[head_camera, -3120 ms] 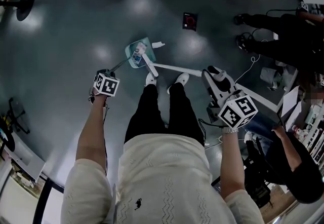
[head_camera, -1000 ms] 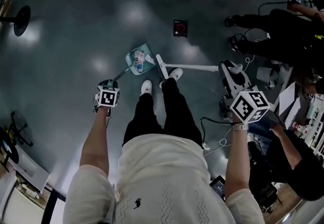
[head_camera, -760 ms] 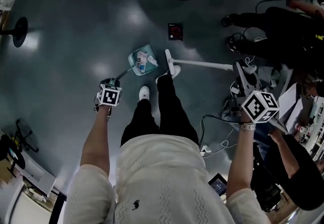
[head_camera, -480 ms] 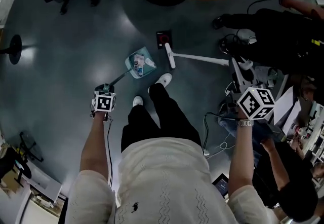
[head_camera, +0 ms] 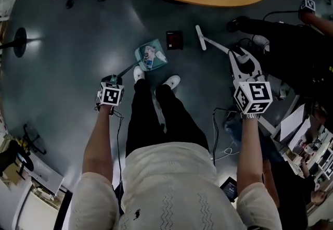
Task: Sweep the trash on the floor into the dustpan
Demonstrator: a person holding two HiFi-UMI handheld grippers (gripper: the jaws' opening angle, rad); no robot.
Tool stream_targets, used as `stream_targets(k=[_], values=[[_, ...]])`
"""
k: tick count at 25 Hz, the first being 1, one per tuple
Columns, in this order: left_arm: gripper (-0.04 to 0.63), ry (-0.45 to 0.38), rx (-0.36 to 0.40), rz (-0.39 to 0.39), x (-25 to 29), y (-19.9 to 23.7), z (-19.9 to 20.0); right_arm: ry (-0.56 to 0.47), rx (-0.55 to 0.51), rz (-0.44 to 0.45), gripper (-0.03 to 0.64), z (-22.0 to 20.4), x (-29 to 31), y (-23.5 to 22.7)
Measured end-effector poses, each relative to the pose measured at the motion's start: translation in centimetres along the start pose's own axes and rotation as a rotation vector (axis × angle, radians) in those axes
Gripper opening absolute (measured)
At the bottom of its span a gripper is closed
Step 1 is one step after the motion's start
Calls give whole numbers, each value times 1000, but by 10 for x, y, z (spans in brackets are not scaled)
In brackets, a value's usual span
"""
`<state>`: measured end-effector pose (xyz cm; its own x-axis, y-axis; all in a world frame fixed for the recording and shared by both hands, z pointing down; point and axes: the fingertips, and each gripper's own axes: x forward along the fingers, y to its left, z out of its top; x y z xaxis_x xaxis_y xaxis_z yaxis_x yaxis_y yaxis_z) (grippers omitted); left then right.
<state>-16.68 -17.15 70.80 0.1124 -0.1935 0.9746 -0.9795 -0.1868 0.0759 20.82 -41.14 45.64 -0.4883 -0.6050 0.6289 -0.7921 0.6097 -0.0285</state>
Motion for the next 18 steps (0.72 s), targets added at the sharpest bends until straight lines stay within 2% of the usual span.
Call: stream_targets(k=[4, 8, 10, 13, 18], values=[[91, -3, -32, -2, 10, 5, 8, 42, -48, 70, 114, -14, 19, 44], [91, 2, -72, -18, 16, 7, 13, 69, -38, 150, 114, -21, 19, 86], [91, 7, -65, -21, 16, 6, 17, 79, -26, 197, 115, -20, 15, 107], [91, 5, -52, -25, 16, 11, 19, 87, 29, 247, 115, -13, 12, 130], [91, 6, -48, -43, 19, 22, 17, 80, 175, 249, 117, 1, 18, 137]])
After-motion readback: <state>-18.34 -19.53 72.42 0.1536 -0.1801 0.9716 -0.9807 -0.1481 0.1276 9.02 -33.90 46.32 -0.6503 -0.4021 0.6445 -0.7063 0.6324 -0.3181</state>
